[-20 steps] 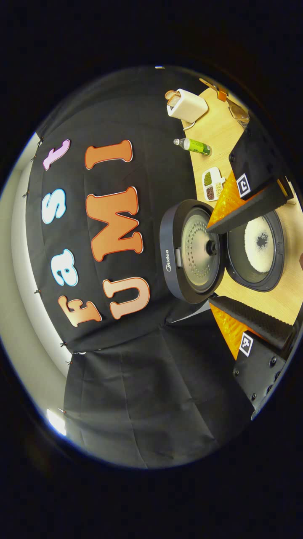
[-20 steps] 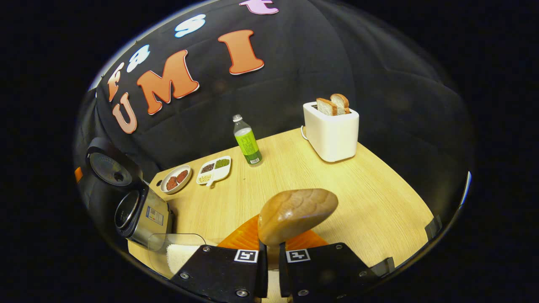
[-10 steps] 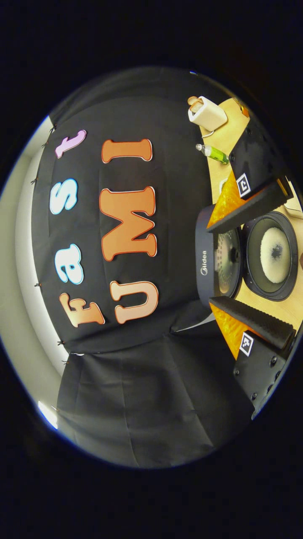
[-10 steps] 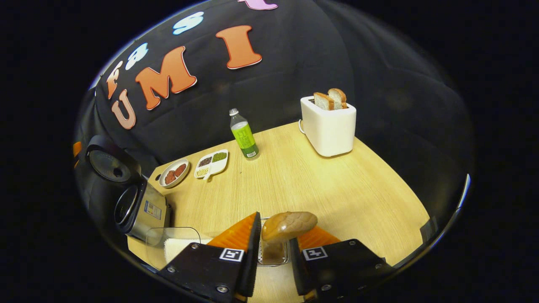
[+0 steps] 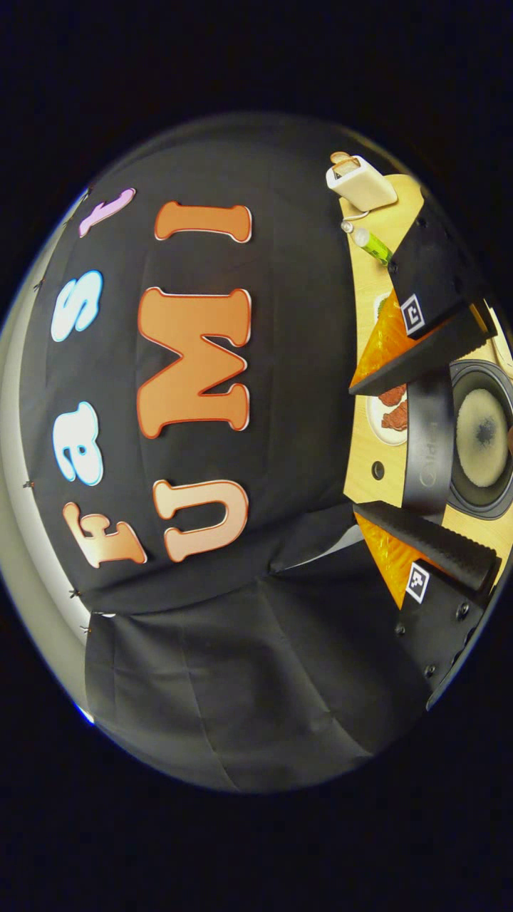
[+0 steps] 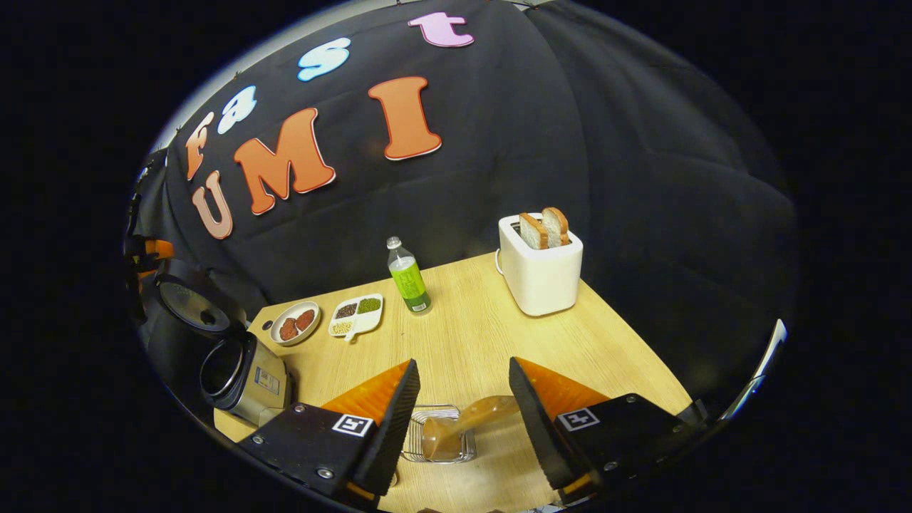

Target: Close the left gripper, press the button to open the rice cooker; take a wooden spoon from the chopstick holder with the right hand, scoop a spoonful of rice and pour it into the rice cooker, then put the wooden spoon back into the chopstick holder.

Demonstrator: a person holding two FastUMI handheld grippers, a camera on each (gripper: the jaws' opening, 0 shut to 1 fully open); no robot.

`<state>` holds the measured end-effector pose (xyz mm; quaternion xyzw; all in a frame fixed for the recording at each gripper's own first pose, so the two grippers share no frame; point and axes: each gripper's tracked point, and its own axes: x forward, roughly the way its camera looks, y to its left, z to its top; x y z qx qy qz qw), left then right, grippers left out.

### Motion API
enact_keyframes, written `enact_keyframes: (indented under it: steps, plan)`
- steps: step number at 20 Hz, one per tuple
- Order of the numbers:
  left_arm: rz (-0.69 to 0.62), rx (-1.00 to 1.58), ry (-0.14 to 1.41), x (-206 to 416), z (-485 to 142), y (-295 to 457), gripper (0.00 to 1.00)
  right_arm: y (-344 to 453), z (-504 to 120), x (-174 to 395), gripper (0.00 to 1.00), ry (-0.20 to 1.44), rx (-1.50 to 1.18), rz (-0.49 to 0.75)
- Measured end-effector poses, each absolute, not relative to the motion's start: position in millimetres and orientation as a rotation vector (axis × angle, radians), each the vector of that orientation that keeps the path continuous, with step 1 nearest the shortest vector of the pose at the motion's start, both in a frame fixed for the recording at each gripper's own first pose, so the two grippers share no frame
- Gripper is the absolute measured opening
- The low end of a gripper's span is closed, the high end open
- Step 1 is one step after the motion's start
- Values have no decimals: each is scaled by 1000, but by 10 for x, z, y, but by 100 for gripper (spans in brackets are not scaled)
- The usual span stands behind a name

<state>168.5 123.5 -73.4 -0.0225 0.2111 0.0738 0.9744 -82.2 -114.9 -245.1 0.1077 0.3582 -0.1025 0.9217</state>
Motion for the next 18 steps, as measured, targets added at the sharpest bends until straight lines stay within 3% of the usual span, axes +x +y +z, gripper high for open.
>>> enact_keyframes:
  steps: [3, 13, 15, 18]
  plan:
    - [121, -53, 458, 1677, -841, 1291, 100, -1103, -2321, -744, 80, 717, 191, -192]
    - [114, -84, 814, 549, -2164, 1044, 100, -643, -2122, -240, 80, 672, 139, -74]
    - [112, -137, 917, 327, -2376, 998, 96, -542, -2086, -150, 80, 665, 135, -48]
    - [98, -156, 1009, 251, -2608, 969, 96, -403, -2090, -72, 80, 662, 119, -11]
